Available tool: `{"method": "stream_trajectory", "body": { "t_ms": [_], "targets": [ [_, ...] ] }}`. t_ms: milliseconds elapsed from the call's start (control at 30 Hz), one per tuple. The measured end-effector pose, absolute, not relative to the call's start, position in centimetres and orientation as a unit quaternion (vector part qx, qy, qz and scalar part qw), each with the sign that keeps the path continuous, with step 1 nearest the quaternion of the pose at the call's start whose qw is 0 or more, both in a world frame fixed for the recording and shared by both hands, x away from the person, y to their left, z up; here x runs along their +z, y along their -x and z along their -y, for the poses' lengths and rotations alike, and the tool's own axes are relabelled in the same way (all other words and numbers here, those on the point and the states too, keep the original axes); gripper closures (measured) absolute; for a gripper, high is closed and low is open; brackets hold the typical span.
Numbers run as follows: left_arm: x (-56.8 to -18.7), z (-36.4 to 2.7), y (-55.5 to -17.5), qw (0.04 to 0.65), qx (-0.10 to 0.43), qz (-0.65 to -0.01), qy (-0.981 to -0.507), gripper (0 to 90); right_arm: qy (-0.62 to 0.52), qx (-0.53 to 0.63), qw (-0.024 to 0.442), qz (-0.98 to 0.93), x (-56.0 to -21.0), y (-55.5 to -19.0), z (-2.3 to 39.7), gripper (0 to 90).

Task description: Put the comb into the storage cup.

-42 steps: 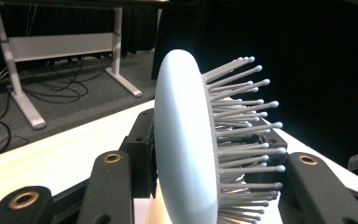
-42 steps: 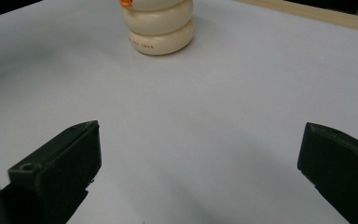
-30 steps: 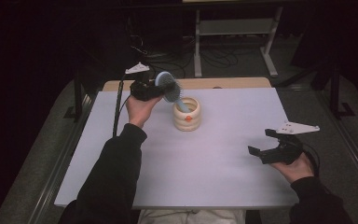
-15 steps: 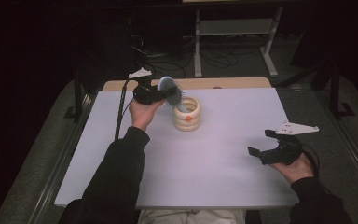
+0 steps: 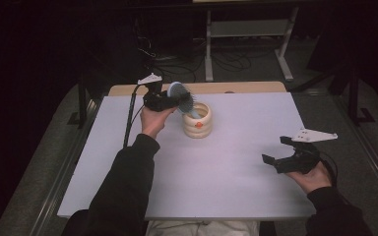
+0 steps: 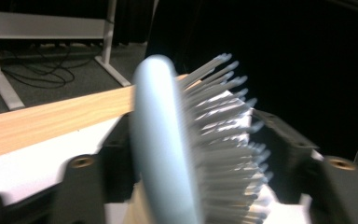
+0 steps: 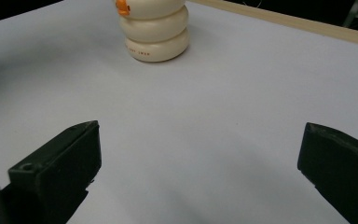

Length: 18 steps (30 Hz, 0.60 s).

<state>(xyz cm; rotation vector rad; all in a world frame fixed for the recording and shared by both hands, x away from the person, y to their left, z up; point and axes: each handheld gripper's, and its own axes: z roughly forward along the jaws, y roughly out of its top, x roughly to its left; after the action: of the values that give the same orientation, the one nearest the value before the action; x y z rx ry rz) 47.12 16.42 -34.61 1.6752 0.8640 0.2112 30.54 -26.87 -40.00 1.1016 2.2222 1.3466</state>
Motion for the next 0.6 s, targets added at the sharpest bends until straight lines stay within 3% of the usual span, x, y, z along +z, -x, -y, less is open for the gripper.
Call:
{"method": "stream_trajectory", "body": {
  "t_ms": [167,333,600],
  "targets": [
    [-34.9,-16.9,-47.3,0.573,0.085,-0.381,-0.721,10.9,-0.385,0.472,0.157,-0.778,-40.1,-30.6,26.9,0.0],
    [-34.9,-17.8,-46.8,0.584,0.089,-0.375,-0.715,1.0,-0.387,0.475,0.16,-0.774,-40.0,-30.6,27.0,0.0],
    [-34.2,-19.2,-45.9,0.591,0.107,-0.353,-0.718,0.0,-0.386,0.474,0.159,-0.775,-40.0,-30.6,27.0,0.0]
  ]
}}
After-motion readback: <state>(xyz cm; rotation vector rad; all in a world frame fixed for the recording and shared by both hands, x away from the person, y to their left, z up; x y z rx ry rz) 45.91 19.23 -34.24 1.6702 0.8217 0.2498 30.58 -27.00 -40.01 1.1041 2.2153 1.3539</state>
